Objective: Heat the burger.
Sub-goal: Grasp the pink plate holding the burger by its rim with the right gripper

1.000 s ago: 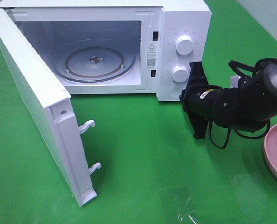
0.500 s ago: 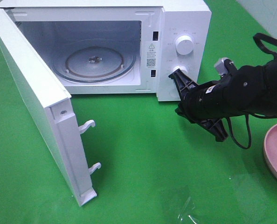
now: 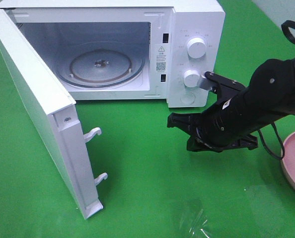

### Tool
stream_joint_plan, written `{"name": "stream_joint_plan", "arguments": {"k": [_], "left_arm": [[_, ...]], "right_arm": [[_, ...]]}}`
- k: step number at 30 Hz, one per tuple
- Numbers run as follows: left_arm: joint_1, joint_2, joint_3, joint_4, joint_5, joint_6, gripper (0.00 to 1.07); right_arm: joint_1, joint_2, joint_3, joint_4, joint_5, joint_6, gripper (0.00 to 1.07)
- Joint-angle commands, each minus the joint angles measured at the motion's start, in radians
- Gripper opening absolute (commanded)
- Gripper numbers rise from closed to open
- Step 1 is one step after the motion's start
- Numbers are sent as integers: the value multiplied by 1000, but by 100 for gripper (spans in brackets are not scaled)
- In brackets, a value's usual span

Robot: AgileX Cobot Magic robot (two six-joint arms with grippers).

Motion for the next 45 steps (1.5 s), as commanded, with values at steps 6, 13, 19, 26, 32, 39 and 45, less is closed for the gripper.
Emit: {"name": "stream_joint_plan", "arguments": {"k": [6,13,19,26,32,39,45], "left_arm": [[1,-19,1,-7,-15,1,98],[1,-19,1,-7,-15,1,98],[1,-19,1,-7,-15,1,98],[1,-19,1,-7,-15,1,98],[1,-19,1,-7,-15,1,98],[1,-19,1,-7,-15,1,98],[1,-19,1,-7,-15,1,98]], "right_arm": [[-7,-110,-8,-226,194,-80,8],[-28,-177,-53,-315,427,-65,21],[-67,-189,-61,-346,520,-90,62],[-125,-221,-61,-425,576,-113,101],[-201,-231,-61,-471,645,-115,100],[-311,-231,-61,-524,663,-125,98],[-362,-217,-60,-524,660,-163,97]]}}
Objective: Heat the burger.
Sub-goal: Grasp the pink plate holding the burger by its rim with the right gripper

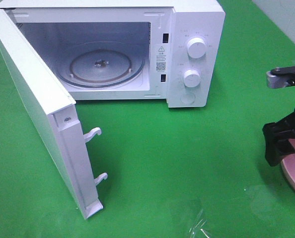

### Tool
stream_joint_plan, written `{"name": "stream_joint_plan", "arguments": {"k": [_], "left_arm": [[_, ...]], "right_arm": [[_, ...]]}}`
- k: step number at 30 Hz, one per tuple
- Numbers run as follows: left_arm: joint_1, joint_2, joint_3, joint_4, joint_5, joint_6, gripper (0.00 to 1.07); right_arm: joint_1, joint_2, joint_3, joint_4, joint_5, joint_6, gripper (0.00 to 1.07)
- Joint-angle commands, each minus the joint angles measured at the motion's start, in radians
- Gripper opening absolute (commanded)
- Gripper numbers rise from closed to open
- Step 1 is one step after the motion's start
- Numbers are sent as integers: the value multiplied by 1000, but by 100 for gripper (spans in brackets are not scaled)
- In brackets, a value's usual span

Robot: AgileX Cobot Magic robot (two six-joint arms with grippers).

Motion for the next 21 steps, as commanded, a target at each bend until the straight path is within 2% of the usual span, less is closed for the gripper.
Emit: {"name": "stream_joint_plan", "arguments": {"k": [1,21], "left_arm": [[1,-19,1,-7,-15,1,98],[1,-19,1,-7,-15,1,98]], "right_arm": [[-40,25,-3,-7,4,-38,97],[-54,232,-2,-28,-156,-25,94]]}}
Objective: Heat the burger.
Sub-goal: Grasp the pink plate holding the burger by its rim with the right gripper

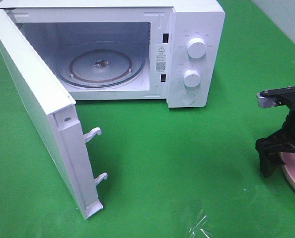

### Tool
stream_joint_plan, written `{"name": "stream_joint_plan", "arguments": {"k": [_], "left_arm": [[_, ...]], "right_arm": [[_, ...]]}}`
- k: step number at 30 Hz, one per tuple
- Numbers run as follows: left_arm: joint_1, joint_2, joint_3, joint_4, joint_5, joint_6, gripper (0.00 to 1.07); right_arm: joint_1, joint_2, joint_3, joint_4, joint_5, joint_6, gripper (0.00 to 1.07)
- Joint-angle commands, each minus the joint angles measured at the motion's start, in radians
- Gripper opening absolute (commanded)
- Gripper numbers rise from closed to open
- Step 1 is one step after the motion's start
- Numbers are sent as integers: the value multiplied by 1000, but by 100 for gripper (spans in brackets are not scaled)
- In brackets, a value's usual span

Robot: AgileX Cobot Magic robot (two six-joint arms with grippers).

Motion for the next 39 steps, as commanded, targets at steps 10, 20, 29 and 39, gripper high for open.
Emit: {"name": "stream_joint_plan", "arguments": {"k": [10,20,29,39], "left_arm": [[1,-19,1,-7,-15,1,98],[1,-19,1,-7,-15,1,98],[1,-19,1,-7,-15,1,98],[1,-19,1,-7,-15,1,98]], "right_arm": [[-7,60,82,-7,-138,48,93],[-7,62,103,-8,-175,51,84],[-7,62,103,-16,-162,93,21],[-6,62,103,-40,-143,103,0]]}}
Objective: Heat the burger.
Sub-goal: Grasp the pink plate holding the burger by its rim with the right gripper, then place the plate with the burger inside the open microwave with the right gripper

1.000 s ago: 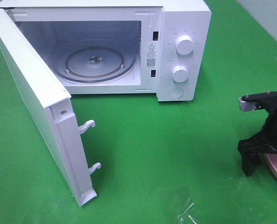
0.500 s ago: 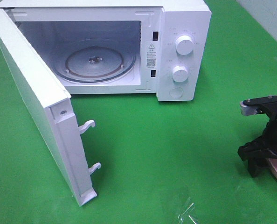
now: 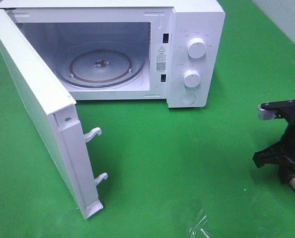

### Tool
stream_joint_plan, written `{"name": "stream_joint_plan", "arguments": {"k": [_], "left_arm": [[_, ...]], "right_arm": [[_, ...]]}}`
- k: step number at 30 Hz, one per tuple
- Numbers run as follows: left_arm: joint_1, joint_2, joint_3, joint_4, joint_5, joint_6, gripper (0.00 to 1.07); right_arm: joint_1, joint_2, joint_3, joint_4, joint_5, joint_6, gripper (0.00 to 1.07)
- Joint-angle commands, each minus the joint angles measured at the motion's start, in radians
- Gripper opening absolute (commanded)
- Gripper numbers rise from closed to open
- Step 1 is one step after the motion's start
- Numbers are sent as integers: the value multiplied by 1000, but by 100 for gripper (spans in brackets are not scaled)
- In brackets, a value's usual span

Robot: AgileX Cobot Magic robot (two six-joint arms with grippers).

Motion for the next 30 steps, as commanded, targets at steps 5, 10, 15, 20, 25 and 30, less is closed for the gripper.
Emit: {"name": "stream_joint_plan", "arguments": {"k": [5,10,15,20,25,30], "left_arm": [[1,-19,1,-7,-15,1,98],[1,-19,1,-7,-15,1,98],[1,-19,1,-7,-15,1,98],[1,-19,1,-7,-15,1,98],[1,-19,1,-7,-15,1,98],[1,-19,1,-7,-15,1,98]], "right_arm": [[-1,19,13,-43,9,52,0],[-1,17,13,-115,41,138,0],[36,17,13,-165,58,196,0],[79,17,13,-250,86,302,0],[139,17,13,-341,135,404,0],[201,17,13,-396,170,503,0]]}}
